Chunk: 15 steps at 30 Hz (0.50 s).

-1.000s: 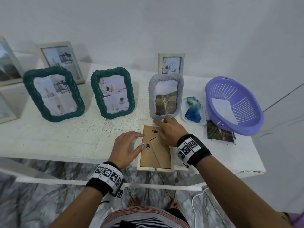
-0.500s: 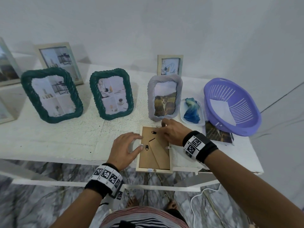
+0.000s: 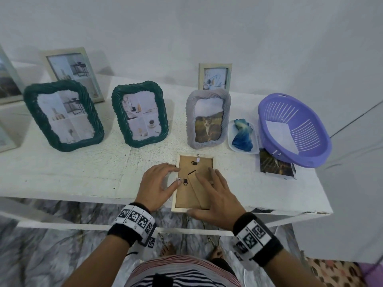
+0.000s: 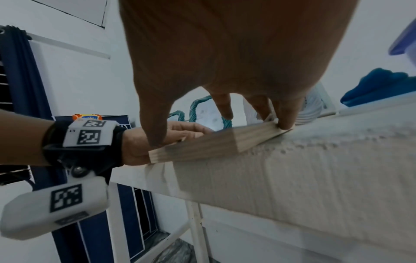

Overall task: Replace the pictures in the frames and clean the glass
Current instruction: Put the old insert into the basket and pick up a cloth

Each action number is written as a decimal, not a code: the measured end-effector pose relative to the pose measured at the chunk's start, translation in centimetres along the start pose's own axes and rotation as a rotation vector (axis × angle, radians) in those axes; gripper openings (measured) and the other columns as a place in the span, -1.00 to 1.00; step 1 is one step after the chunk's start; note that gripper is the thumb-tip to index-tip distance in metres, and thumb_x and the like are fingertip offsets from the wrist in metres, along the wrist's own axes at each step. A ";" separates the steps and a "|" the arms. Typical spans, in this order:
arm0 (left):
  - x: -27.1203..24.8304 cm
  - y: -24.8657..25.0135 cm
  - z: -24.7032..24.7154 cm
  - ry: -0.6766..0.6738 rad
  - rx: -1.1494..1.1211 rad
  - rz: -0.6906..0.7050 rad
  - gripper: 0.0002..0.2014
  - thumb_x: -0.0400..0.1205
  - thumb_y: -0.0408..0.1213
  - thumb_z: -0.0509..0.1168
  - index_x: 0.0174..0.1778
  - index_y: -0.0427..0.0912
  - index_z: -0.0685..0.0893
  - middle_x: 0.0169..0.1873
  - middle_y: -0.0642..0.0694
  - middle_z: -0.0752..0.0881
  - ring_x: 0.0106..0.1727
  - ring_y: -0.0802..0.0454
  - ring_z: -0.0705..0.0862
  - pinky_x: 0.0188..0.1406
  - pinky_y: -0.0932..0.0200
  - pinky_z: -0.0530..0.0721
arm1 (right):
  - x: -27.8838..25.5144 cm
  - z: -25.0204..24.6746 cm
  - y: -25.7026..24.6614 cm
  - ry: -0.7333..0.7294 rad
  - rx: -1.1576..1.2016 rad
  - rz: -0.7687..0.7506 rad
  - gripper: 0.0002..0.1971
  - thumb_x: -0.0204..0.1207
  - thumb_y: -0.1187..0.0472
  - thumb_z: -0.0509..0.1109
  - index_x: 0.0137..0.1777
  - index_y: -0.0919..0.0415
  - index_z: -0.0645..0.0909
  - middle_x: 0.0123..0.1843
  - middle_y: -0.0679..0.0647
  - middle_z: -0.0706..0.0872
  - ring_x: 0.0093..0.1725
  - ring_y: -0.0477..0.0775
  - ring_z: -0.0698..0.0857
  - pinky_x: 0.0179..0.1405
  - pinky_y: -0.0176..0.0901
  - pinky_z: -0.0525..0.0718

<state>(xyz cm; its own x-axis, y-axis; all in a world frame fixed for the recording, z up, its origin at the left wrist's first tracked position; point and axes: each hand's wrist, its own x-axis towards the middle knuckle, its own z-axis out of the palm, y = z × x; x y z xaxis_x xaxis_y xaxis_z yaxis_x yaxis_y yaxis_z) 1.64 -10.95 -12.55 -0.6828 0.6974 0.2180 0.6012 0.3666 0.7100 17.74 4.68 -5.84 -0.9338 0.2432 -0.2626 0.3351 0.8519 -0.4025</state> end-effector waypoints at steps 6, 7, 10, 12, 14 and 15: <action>-0.1 0.2 -0.1 -0.011 0.001 -0.014 -0.52 0.53 0.26 0.21 0.25 0.10 0.69 0.23 0.25 0.61 0.43 0.16 0.47 0.33 0.16 0.26 | -0.1 2.2 0.6 0.097 0.041 0.007 0.02 0.32 -0.46 0.30 0.68 -0.19 -0.13 0.69 0.10 -0.40 0.64 0.12 -0.43 0.63 0.09 0.05; -0.1 0.2 0.0 -0.016 0.004 -0.021 -0.52 0.53 0.26 0.21 0.25 0.11 0.69 0.24 0.22 0.63 0.44 0.17 0.45 0.33 0.16 0.25 | -0.1 2.5 0.7 0.101 0.057 -0.005 0.01 0.33 -0.47 0.27 0.68 -0.19 -0.13 0.69 0.10 -0.42 0.64 0.13 -0.45 0.63 0.11 0.00; 0.0 0.2 0.0 -0.025 0.005 -0.030 -0.51 0.52 0.27 0.21 0.26 0.11 0.69 0.24 0.12 0.66 0.45 0.14 0.45 0.32 0.18 0.25 | 0.0 3.2 0.8 0.123 0.090 -0.034 -0.03 0.35 -0.49 0.17 0.69 -0.16 -0.12 0.68 0.14 -0.42 0.63 0.18 -0.47 0.62 0.13 -0.13; -0.1 0.1 0.0 -0.026 0.005 -0.034 -0.51 0.52 0.26 0.22 0.26 0.11 0.69 0.24 0.10 0.67 0.45 0.12 0.46 0.34 0.16 0.26 | 0.0 3.4 0.8 0.130 0.097 -0.040 -0.05 0.38 -0.49 0.14 0.69 -0.16 -0.13 0.68 0.16 -0.43 0.62 0.20 -0.48 0.61 0.09 -0.22; -0.1 0.2 0.0 -0.025 0.001 -0.034 -0.52 0.52 0.25 0.22 0.26 0.12 0.69 0.24 0.09 0.67 0.45 0.09 0.48 0.35 0.13 0.29 | 0.1 3.5 0.6 0.130 0.102 -0.041 -0.07 0.40 -0.46 0.14 0.69 -0.16 -0.15 0.67 0.17 -0.45 0.61 0.19 -0.51 0.59 0.05 -0.27; -0.2 0.2 -0.1 -0.024 0.001 -0.032 -0.53 0.52 0.24 0.22 0.26 0.11 0.69 0.24 0.09 0.67 0.45 0.08 0.48 0.36 0.11 0.30 | 0.0 3.6 0.5 0.142 0.097 -0.051 -0.09 0.43 -0.43 0.14 0.70 -0.14 -0.14 0.67 0.18 -0.44 0.61 0.16 -0.53 0.60 0.05 -0.28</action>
<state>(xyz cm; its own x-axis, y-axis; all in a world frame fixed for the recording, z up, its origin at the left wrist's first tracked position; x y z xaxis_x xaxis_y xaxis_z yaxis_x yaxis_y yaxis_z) 1.84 -11.02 -12.38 -0.6913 0.7000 0.1793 0.5799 0.3893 0.7157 18.33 3.50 -9.18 -0.9560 0.2697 -0.1153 0.2906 0.8176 -0.4971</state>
